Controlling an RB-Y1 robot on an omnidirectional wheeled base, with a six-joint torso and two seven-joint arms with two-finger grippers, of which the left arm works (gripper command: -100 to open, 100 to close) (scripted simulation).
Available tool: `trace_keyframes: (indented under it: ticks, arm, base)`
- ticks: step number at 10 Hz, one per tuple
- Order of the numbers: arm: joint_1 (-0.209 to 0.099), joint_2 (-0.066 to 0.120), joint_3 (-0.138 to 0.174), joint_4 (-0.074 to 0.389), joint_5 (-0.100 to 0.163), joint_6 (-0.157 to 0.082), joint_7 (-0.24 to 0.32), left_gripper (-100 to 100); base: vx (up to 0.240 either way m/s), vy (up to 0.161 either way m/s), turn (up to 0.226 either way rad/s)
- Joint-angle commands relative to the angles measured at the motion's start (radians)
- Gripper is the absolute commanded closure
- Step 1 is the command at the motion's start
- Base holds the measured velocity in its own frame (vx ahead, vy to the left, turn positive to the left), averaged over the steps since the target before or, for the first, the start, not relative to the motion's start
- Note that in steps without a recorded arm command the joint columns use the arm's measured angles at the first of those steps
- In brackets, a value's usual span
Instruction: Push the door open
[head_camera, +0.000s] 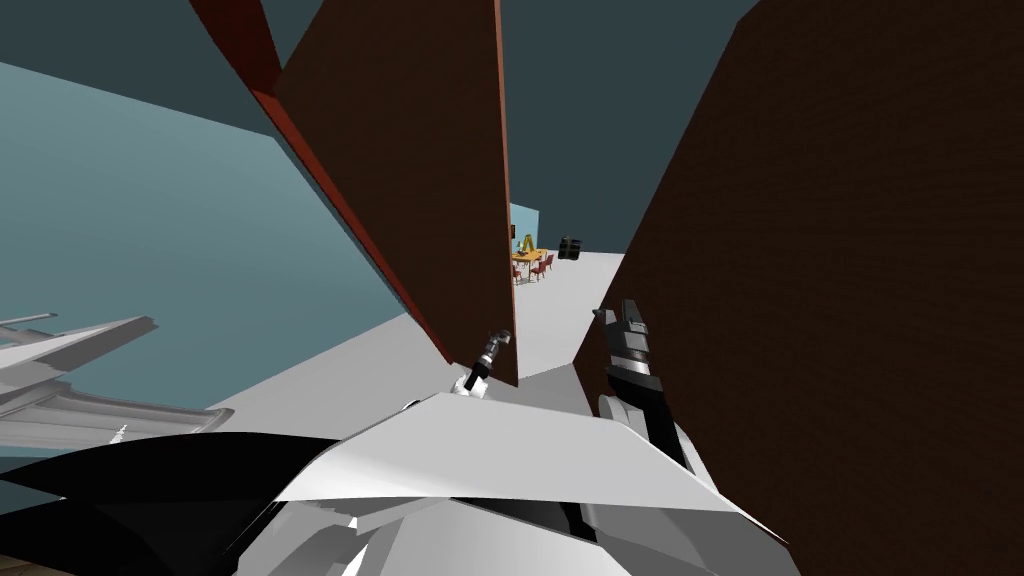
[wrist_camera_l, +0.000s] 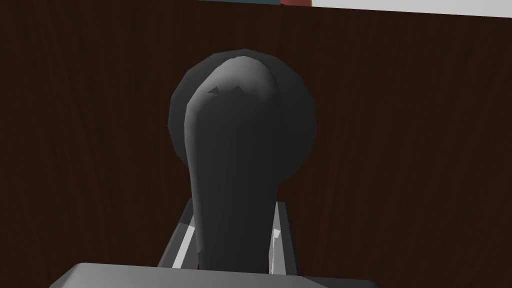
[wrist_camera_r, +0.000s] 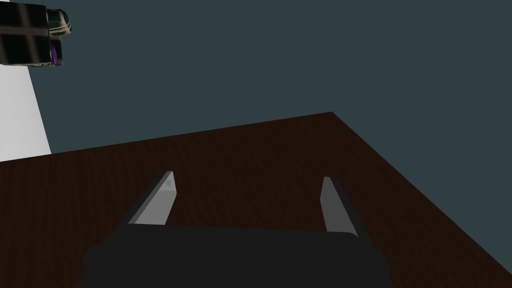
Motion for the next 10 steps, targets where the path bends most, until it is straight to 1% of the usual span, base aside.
trace_keyframes:
  ticks: [1, 3, 4, 5, 7, 8, 9, 10]
  arm:
    - [-0.014, 0.010, 0.031, 0.014, 0.016, -0.006, -0.012, 100]
    - [-0.014, 0.010, 0.031, 0.014, 0.016, -0.006, -0.012, 100]
    - [-0.014, 0.007, 0.052, 0.016, 0.026, -0.003, -0.026, 100]
    - [-0.014, 0.006, 0.059, 0.016, 0.029, -0.002, -0.031, 100]
    - [-0.014, 0.000, 0.085, 0.018, 0.042, 0.002, -0.049, 100]
    - [-0.014, 0.000, 0.085, 0.026, 0.042, 0.002, -0.049, 100]
    - [-0.014, -0.004, 0.104, 0.019, 0.051, 0.004, -0.061, 100]
    - [-0.014, -0.007, 0.115, 0.020, 0.057, 0.006, -0.069, 100]
  base:
    - [0.111, -0.095, 0.059]
    - [0.087, -0.060, 0.021]
    - [0.100, -0.082, 0.051]
    - [0.139, -0.119, 0.086]
    - [0.170, -0.158, 0.080]
    - [0.129, -0.080, 0.049]
    - [0.150, -0.071, 0.039]
    - [0.190, -0.109, 0.073]
